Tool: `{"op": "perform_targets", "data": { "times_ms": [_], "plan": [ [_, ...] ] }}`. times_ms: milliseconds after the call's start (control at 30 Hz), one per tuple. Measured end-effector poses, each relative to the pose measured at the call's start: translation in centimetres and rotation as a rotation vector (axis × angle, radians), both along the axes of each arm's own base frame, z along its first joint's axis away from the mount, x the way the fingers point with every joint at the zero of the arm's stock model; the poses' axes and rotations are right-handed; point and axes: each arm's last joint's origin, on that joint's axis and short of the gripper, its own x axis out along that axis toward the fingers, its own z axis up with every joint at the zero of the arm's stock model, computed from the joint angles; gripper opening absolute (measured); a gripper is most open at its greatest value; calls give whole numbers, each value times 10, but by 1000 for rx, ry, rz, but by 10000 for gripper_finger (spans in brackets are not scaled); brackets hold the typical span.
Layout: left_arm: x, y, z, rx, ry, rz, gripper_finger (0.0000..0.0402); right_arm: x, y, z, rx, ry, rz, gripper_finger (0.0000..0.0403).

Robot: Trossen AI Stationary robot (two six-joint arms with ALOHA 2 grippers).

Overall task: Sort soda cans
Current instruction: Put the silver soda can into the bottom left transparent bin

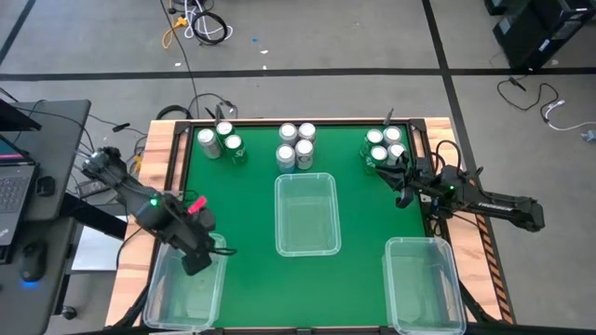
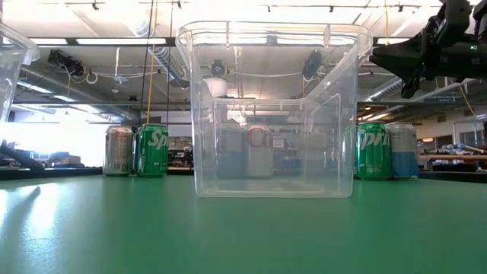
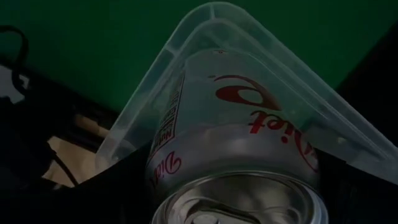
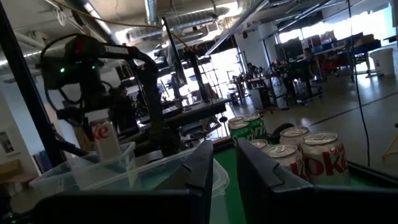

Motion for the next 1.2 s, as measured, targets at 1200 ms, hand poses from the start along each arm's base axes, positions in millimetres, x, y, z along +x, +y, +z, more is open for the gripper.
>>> {"op": "perform_targets", "data": {
  "times_ms": [1200],
  "plan": [
    [46, 49, -66, 172, 180, -45, 294, 0, 0, 0, -1, 5, 6, 60]
  ]
}}
